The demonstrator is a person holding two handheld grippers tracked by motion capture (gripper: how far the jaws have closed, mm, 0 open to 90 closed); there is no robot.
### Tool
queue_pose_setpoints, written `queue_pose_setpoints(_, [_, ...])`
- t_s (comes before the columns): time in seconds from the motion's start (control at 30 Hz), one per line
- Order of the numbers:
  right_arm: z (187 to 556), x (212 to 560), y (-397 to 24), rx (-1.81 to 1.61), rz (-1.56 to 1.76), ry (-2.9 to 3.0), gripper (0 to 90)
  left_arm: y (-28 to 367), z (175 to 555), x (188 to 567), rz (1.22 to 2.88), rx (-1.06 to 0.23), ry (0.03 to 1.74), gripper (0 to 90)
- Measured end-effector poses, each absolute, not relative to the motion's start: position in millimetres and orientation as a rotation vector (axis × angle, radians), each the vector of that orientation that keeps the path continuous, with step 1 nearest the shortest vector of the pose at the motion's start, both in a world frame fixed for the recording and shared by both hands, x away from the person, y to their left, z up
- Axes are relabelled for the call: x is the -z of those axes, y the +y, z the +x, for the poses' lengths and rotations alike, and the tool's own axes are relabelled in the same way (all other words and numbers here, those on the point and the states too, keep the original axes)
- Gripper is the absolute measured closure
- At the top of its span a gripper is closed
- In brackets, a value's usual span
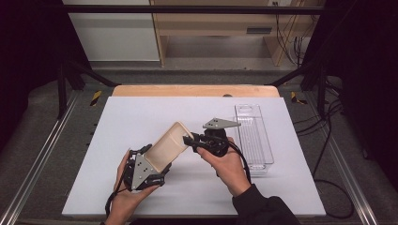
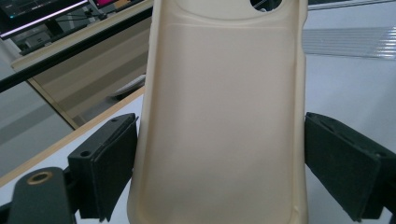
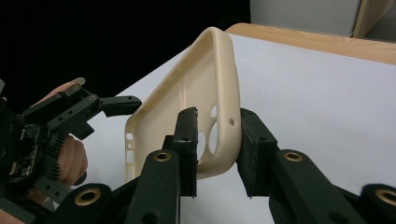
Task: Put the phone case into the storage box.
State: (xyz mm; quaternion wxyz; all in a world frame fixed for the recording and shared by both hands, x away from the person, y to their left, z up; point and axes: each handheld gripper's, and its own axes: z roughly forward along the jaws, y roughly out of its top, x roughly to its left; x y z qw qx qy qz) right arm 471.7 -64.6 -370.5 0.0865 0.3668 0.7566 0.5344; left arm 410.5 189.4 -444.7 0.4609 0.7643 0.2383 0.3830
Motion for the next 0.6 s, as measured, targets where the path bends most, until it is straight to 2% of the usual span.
queue_pose_setpoints(0.5, [471, 372, -61, -1.574, 1.144, 2.239, 78.8, 193, 414, 451, 1.884, -0.932, 0.607, 13.1])
queue_pose_setpoints(0.53, [471, 372, -61, -1.55, 1.129, 2.229, 79.1, 199, 415, 450, 1.87, -0.872, 0.606, 71.8])
queue_pose_setpoints(0.57, [471, 372, -60, -1.524, 1.122, 2.238, 79.6, 205, 419, 451, 1.798, -0.824, 0.68, 76.8])
queue_pose_setpoints(0.6, [470, 373, -59, -1.534, 1.126, 2.241, 80.0, 206, 420, 450, 1.808, -0.87, 0.662, 58.1])
